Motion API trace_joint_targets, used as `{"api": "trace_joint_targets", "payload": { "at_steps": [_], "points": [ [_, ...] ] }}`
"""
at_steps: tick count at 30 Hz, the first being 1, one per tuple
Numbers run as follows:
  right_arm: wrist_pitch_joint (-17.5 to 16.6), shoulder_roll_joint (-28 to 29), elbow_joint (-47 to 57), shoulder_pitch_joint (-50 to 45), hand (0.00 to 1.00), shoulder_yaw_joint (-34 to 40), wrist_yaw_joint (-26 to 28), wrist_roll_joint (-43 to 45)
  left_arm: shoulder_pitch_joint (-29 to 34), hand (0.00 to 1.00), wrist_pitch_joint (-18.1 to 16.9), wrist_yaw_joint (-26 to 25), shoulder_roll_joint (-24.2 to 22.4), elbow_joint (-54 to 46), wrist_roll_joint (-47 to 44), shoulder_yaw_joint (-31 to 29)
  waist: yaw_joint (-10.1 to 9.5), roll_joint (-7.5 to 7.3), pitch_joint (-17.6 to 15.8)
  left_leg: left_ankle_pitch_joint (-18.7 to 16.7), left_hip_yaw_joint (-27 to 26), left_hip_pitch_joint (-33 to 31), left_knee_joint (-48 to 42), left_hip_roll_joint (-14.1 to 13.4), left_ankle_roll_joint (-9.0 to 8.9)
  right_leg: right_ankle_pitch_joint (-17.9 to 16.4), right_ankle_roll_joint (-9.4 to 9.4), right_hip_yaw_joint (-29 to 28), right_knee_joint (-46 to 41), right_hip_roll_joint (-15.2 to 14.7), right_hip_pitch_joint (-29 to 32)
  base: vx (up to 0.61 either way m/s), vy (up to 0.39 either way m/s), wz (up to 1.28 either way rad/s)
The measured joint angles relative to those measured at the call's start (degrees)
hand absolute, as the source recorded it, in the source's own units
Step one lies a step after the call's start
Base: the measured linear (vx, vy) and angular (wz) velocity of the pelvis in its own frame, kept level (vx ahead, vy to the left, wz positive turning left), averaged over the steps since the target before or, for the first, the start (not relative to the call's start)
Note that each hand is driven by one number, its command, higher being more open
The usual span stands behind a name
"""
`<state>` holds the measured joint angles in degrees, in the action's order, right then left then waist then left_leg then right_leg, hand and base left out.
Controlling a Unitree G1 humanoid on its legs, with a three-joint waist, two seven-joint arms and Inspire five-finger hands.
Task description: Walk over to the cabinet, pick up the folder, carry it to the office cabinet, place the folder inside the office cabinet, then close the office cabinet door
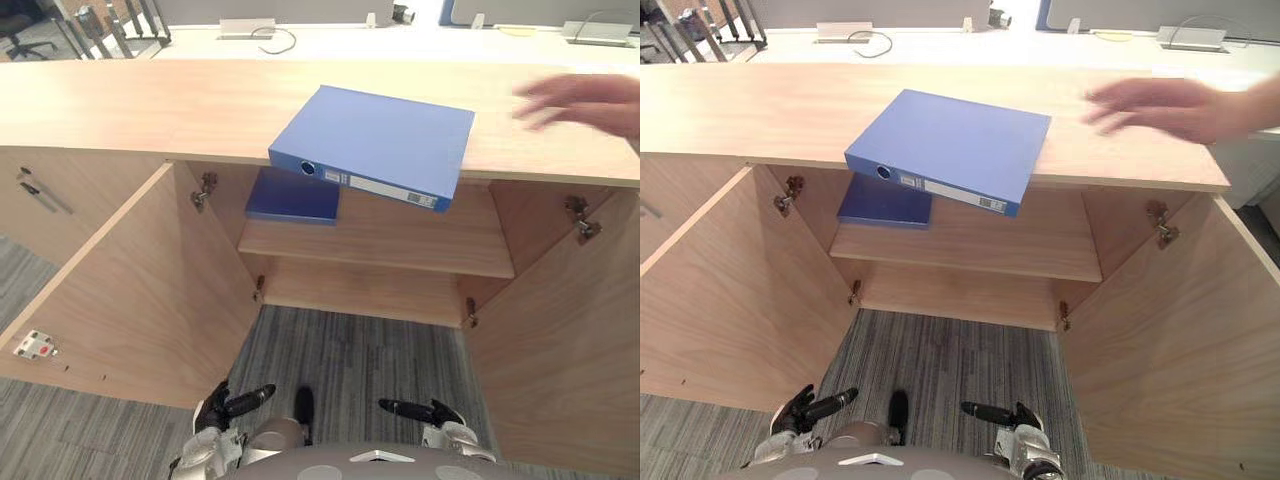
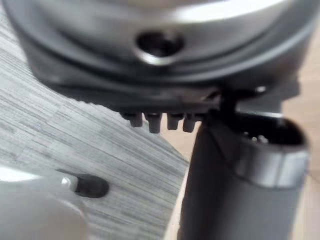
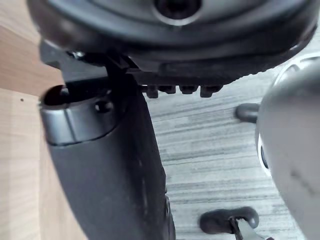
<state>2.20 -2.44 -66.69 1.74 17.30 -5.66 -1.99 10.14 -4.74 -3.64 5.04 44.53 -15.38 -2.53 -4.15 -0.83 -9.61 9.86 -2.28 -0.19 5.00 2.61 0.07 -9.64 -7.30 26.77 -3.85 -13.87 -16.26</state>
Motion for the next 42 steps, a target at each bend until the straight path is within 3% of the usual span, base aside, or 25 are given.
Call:
{"api": "trace_joint_targets", "payload": {
  "at_steps": [4,8,11,14,19,20,24,27,32,37,42],
  "points": [
    [-0.01,-0.09,0.33,-0.31,1.0,-2.03,-0.03,-0.06,6.02,1.0,-0.12,1.5,-1.25,-21.38,-3.36,6.91,-0.41,-1.75,0.19,0.18,0.6,-0.31,0.02,0.33,-0.03,0.08,-0.12,0.71,0.06,0.02,-0.19,0.02,-0.05,0.11],
    [-0.01,0.73,2.17,-1.0,1.0,-4.97,0.07,-0.07,8.5,1.0,-0.37,3.3,-2.46,-37.27,-4.83,8.76,-0.39,-1.82,0.3,0.02,0.07,-0.18,0.17,-0.05,-0.07,0.17,-0.21,0.22,0.07,-0.15,-0.13,-0.01,-0.012,-0.07],
    [-0.45,1.1,2.56,-2.14,1.0,-6.76,0.01,-0.8,9.21,1.0,-1.88,0.14,-4.89,-49.38,-2.62,8.14,-0.64,-1.37,0.74,-0.43,-0.68,-0.13,0.21,-0.61,-0.65,0.42,-0.53,-0.55,-0.21,0.06,0.25,-0.04,-0.019,-0.1],
    [-0.85,1.63,2.97,-3.06,1.0,-7.35,-1.72,-1.59,8.8,1.0,-5.3,-9.7,-8.37,-57.53,8.36,7.95,-0.74,-1.26,1.76,-0.63,-0.84,-0.11,0.24,-1.02,-0.83,0.48,-0.48,-0.58,-0.23,0.37,0.31,-0.05,-0.021,-0.03],
    [-1.87,2.16,2.92,-3.92,1.0,-9.22,-5.56,-1.73,6.38,1.0,-6.09,-29.97,-8.45,-65.83,26.1,7.63,-1.04,-1.96,3.26,-0.32,-0.15,-0.44,0.24,-1.34,-1.0,0.39,-0.32,0.11,-0.15,0.98,0.25,-0.04,-0.04,0.07],
    [-2.22,2.15,1.7,-3.89,1.0,-9.64,-6.42,-1.77,4.37,1.0,-5.97,-35.36,-7.69,-68.29,30.68,8.81,-2.16,-2.29,3.52,-0.27,0.03,-0.61,0.24,-1.28,-1.08,0.34,-0.23,0.12,-0.01,1.02,0.32,-0.03,-0.034,0.08],
    [-2.68,2.18,-1.21,-2.99,1.0,-11.04,-7.34,-2.03,0.59,1.0,-4.57,-44.18,-3.43,-75.57,44.06,9.7,-1.93,-3.01,4.87,-0.2,-0.18,-1.38,0.24,-1.28,-1.08,0.08,0.26,-0.56,0.11,0.97,1.47,-0.01,-0.015,-0.03],
    [-2.9,2.12,-2.26,-2.83,1.0,-11.08,-7.56,-2.05,-1.68,1.0,-3.36,-47.34,-1.4,-76.71,49.93,9.37,-1.74,-3.02,5.7,-0.17,-0.8,-1.3,0.23,-1.36,-1.02,0.59,-0.15,-1.45,0.51,0.97,1.64,-0.01,-0.019,-0.14],
    [-3.02,1.61,-3.07,-2.42,1.0,-11.11,-7.29,-2.08,-1.84,1.0,-1.56,-46.17,4.52,-75.65,54.95,8.92,-0.51,-2.79,6.86,-0.22,-2.35,-0.9,0.24,-2.16,-1.1,1.08,-0.05,-3.15,0.92,1.31,2.05,-0.03,-0.024,-0.18],
    [-2.94,1.02,-3.46,-1.55,1.0,-11.14,-5.8,-2.11,-8.29,1.0,-2.1,-37.98,13.76,-63.58,57.07,8.79,0.88,-1.93,7.48,-0.75,-3.72,0.41,0.27,-2.97,-1.82,0.86,0.85,-4.82,1.19,2.01,1.84,-0.06,-0.029,-0.19],
    [-2.93,0.65,-3.15,-0.99,1.0,-11.07,-4.38,-2.16,-10.33,1.0,-2.87,-31.81,17.85,-55.48,58.79,8.27,2.27,-1.97,7.58,-1.33,-3.83,0.8,0.26,-3.14,-1.88,0.87,1.29,-4.91,2.34,2.24,1.16,-0.02,-0.025,-0.04]
  ]
}}
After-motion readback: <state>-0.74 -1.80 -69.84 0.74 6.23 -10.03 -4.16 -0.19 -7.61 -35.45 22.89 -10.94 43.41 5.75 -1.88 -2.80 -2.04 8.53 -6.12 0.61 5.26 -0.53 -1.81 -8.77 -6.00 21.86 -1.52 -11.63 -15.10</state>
